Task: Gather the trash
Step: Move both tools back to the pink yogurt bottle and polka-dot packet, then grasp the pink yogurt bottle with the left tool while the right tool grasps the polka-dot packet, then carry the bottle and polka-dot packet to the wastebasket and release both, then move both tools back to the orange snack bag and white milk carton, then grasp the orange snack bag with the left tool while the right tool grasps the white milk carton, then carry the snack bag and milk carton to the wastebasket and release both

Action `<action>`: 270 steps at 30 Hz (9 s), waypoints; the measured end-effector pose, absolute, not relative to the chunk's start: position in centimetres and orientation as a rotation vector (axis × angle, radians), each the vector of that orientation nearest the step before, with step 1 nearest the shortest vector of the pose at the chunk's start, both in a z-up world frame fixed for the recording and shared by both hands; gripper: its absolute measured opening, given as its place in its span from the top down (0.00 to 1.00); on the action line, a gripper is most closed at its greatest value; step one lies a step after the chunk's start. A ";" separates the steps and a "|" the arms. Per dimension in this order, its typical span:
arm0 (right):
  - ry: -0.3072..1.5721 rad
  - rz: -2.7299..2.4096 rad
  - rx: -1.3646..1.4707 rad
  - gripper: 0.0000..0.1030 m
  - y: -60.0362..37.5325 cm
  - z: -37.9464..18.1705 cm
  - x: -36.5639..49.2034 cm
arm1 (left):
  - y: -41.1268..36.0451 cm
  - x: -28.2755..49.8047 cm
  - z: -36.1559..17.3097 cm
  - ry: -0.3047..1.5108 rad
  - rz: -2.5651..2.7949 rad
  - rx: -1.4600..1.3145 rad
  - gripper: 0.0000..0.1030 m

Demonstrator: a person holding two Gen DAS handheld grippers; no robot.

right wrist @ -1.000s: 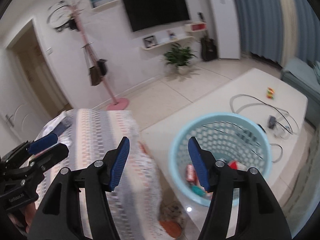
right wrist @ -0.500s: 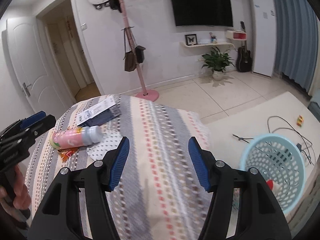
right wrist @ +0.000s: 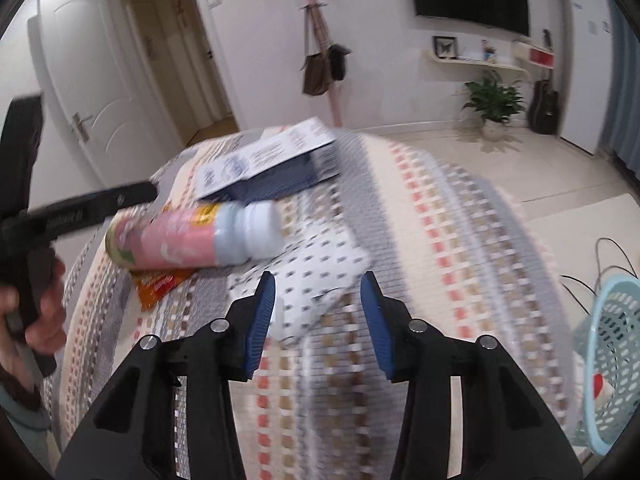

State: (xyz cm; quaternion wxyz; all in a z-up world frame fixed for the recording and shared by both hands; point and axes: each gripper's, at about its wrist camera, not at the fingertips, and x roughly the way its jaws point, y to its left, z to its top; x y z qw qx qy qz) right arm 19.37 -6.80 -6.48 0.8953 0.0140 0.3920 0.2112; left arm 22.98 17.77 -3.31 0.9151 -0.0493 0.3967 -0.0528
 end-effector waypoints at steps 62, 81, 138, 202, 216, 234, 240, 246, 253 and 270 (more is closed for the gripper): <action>0.774 0.260 0.005 0.81 -7.7 -4.6 19.2 | 12.5 12.6 -5.6 0.753 -0.291 -0.291 0.55; 0.587 0.107 0.119 0.81 -21.7 1.1 13.9 | 0.2 11.9 2.2 0.587 -0.486 -0.192 0.55; 0.702 -0.218 0.437 0.43 -46.3 -7.9 11.0 | -24.9 18.2 -5.9 0.835 -0.755 0.020 0.44; 1.106 0.973 -0.098 0.21 0.0 -4.9 29.9 | 20.0 17.4 -7.6 0.767 0.184 -0.427 0.37; 0.853 0.684 -0.326 0.51 -1.7 -4.6 22.0 | 18.1 19.7 -7.7 0.845 0.073 -0.460 0.15; 0.836 0.594 -0.133 0.51 -9.5 -4.5 21.4 | 14.4 21.9 -8.1 0.958 0.199 -0.113 0.40; 0.805 0.590 -0.056 0.51 -11.6 -3.1 20.2 | 15.5 19.2 -7.3 0.924 0.143 -0.179 0.64; 0.782 0.575 -0.042 0.51 -13.2 -2.2 18.6 | 16.4 17.1 -6.4 0.892 0.072 -0.253 0.82; 0.731 0.528 -0.012 0.51 -16.2 -0.9 16.6 | 11.6 14.9 -1.9 0.776 -0.037 -0.220 0.83; 0.653 0.094 0.209 0.51 -35.8 0.5 12.3 | -13.7 16.3 2.6 0.685 -0.510 -0.040 0.83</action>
